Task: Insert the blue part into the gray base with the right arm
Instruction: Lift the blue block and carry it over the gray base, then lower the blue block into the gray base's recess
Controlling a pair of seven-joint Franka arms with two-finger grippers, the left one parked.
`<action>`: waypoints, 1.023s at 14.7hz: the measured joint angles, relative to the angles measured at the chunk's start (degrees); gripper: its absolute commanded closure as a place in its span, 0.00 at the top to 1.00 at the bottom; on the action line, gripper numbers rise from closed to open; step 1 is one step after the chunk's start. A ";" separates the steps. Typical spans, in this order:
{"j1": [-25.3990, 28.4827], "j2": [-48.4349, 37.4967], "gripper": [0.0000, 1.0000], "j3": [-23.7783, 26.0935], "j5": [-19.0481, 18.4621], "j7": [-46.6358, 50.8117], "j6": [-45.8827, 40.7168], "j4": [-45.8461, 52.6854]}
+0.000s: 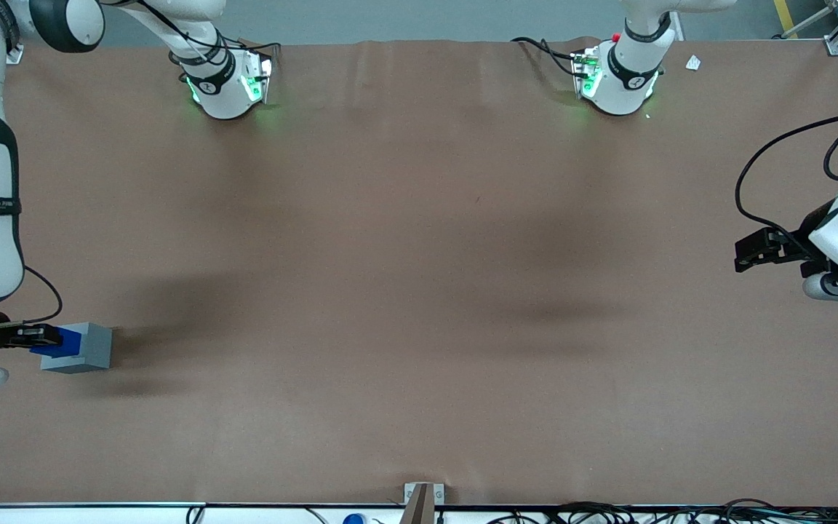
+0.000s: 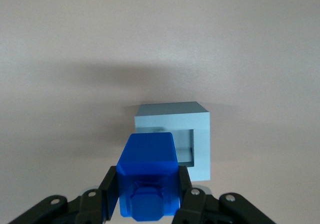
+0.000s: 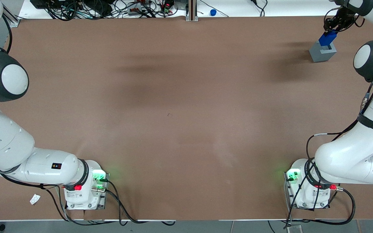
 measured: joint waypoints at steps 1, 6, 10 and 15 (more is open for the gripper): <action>-0.20 0.30 0.00 0.00 0.00 0.00 0.10 0.03; -0.67 1.18 0.00 0.02 0.00 0.00 0.78 0.13; -1.29 1.28 0.00 0.03 0.00 -0.08 0.87 0.24; -1.79 1.85 0.00 0.03 0.02 -0.66 1.00 0.28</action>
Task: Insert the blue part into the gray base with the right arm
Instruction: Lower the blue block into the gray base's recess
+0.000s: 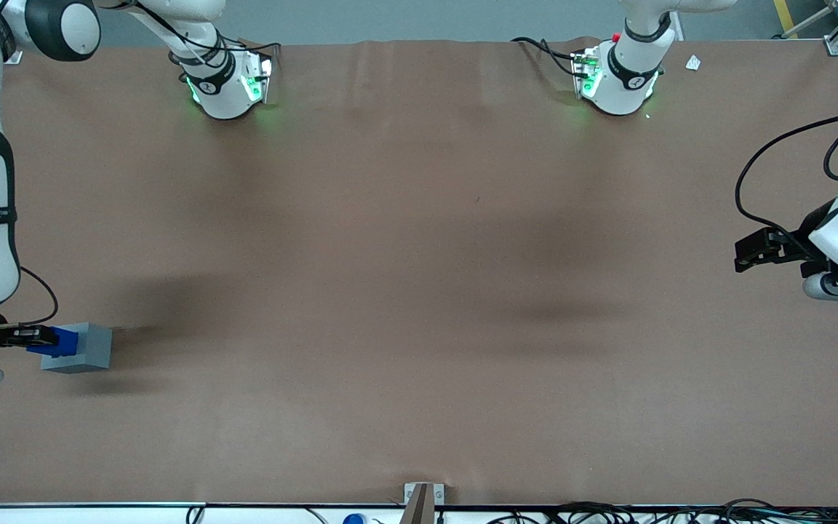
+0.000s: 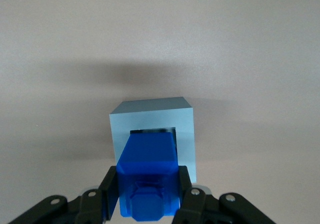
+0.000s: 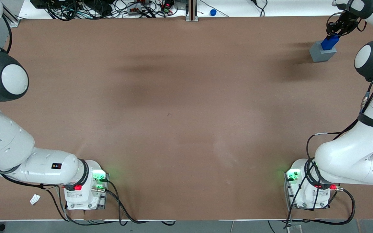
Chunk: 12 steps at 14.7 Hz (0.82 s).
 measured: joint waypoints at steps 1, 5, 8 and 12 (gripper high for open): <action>-0.08 0.20 0.00 0.00 0.00 -0.09 0.19 0.04; -0.30 0.64 0.00 0.04 0.07 -0.23 0.33 0.43; -0.31 0.86 0.06 0.04 0.42 -0.23 0.41 0.43; -0.33 0.97 1.00 0.05 1.71 -0.22 1.06 0.44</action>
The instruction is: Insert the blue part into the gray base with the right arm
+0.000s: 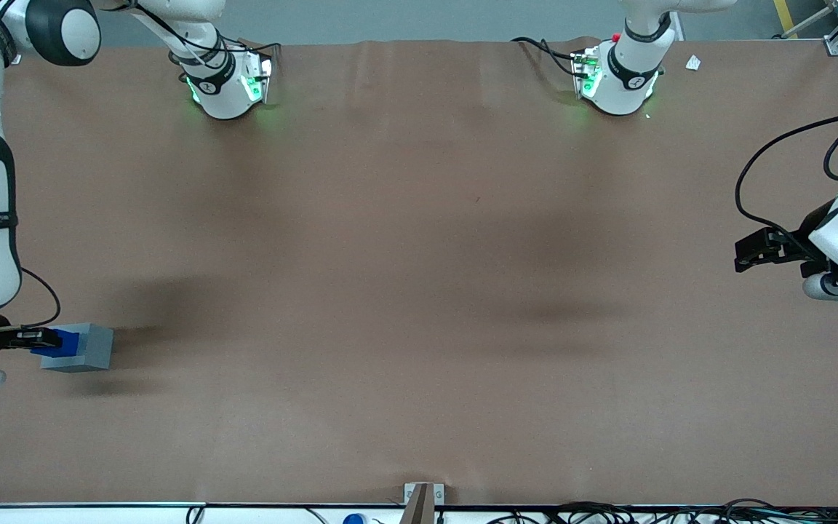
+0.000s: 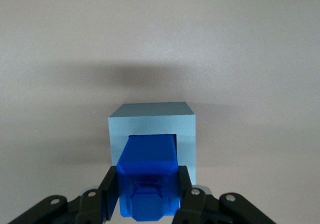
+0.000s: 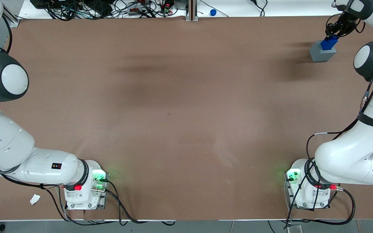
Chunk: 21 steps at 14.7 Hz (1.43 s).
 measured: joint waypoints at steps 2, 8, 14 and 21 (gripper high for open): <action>-0.16 0.02 1.00 0.00 1.55 0.00 0.50 0.02; -0.10 -4.23 1.00 0.39 2.68 0.90 -6.44 2.72; 3.60 -19.96 1.00 1.12 2.74 11.33 -23.48 2.89; 12.91 -34.41 1.00 1.30 0.40 23.63 -33.79 -2.60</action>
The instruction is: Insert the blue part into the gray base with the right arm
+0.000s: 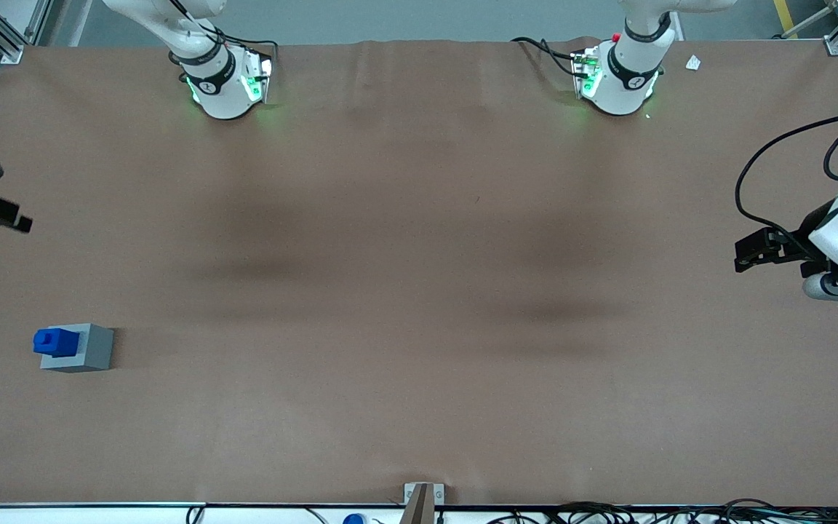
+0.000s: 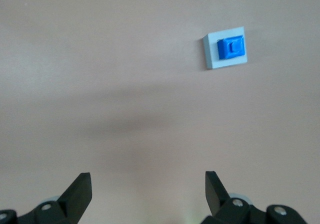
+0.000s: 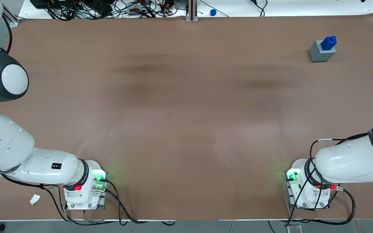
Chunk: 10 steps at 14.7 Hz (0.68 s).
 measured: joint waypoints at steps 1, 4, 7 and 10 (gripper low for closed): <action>1.53 -1.82 1.00 0.03 -0.06 1.76 -0.05 -1.50; 4.68 -3.72 1.00 0.07 -0.72 5.62 0.56 -3.44; 4.99 -3.15 1.00 -0.03 -2.24 5.84 0.91 -3.46; 4.99 -2.87 1.00 -0.13 -2.35 5.84 1.15 -3.46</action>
